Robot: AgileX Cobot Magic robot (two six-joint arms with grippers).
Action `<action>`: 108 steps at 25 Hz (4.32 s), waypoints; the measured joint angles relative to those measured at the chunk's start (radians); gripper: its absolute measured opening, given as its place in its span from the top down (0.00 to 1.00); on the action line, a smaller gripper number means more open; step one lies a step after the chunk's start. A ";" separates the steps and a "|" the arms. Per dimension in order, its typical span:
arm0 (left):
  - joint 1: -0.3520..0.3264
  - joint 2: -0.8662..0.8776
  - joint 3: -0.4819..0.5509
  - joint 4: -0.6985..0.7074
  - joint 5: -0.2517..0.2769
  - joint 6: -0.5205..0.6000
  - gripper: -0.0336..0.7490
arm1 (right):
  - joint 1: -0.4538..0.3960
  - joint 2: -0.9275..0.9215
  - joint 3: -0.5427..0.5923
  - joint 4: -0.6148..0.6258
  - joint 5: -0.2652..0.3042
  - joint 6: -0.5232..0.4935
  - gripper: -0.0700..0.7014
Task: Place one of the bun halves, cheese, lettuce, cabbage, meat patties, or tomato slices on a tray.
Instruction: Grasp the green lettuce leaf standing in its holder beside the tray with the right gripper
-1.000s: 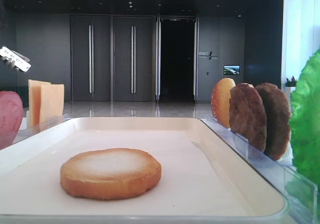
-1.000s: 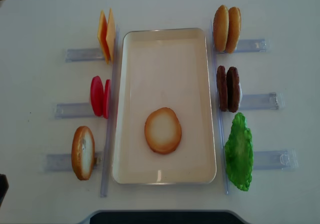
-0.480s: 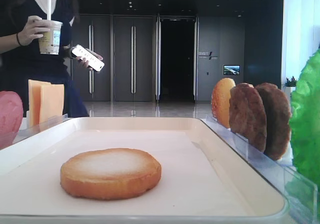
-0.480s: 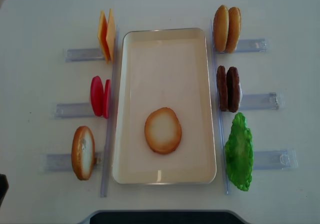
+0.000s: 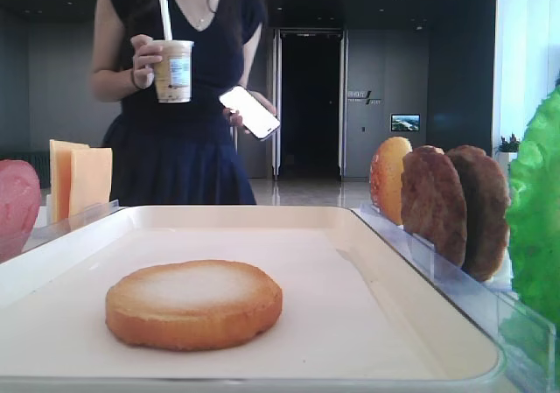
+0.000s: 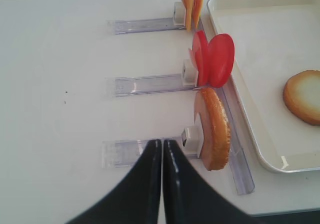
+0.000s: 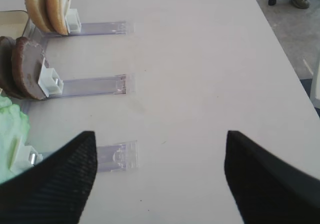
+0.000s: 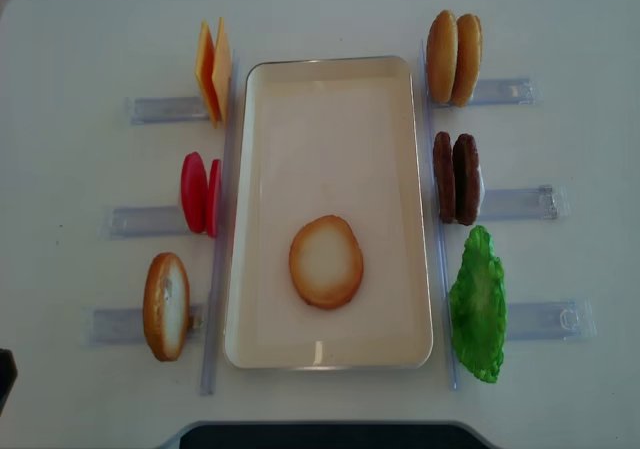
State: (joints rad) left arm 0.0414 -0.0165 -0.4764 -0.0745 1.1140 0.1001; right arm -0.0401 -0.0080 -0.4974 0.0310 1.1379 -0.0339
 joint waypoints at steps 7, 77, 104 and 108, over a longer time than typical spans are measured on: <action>0.000 0.000 0.000 0.000 0.000 0.000 0.97 | 0.000 0.000 0.000 0.000 0.000 0.000 0.22; 0.000 0.000 0.000 0.000 0.000 0.000 0.97 | 0.380 0.925 -0.271 -0.046 0.083 0.415 0.22; 0.000 0.000 0.000 0.000 0.000 0.000 0.97 | 0.728 1.082 -0.329 -0.045 0.003 0.588 0.22; 0.000 0.000 0.000 0.000 0.000 0.000 0.97 | 0.793 1.131 -0.329 -0.031 -0.036 0.592 0.22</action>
State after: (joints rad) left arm 0.0414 -0.0165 -0.4764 -0.0745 1.1140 0.1001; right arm 0.7527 1.1230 -0.8268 0.0000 1.1016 0.5581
